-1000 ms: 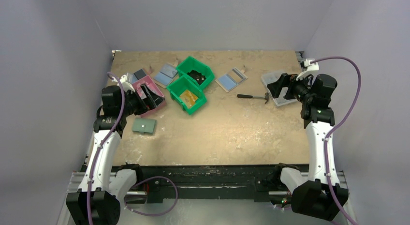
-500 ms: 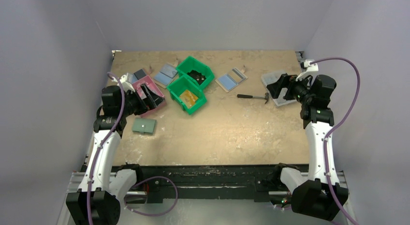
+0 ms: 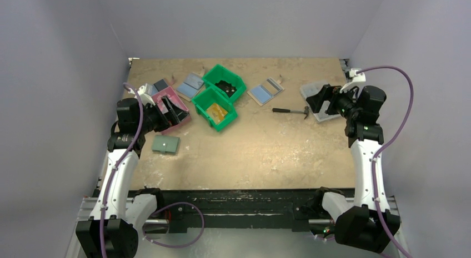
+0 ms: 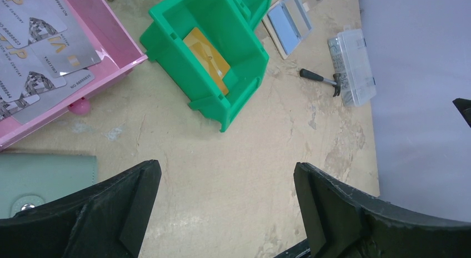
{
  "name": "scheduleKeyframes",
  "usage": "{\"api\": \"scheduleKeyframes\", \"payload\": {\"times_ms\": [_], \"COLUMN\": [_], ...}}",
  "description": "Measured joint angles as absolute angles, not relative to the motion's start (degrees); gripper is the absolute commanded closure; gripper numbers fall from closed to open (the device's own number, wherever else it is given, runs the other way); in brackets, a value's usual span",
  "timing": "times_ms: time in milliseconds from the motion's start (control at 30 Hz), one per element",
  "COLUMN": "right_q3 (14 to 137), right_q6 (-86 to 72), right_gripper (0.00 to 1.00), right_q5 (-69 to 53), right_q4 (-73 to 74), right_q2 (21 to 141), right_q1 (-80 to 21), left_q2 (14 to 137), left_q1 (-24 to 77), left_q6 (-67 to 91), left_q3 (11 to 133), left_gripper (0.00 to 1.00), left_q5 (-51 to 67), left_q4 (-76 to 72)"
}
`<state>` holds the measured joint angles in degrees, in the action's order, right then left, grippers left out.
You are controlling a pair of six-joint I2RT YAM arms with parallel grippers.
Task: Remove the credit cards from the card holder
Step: Reset both arms
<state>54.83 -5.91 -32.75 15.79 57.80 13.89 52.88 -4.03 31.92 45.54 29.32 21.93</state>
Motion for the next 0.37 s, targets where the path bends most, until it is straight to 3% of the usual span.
{"api": "scheduleKeyframes", "payload": {"times_ms": [367], "right_q3": [54.7], "right_q6": [-6.5], "right_gripper": [0.01], "right_q5": [-32.8], "right_q4": [15.7], "right_q2": [57.8], "right_q1": [13.9], "left_q2": [53.4], "left_q1": [-4.0], "left_q6": [32.4], "left_q3": [45.5], "left_gripper": [0.01], "left_q5": [30.8], "left_q4": [20.2]}}
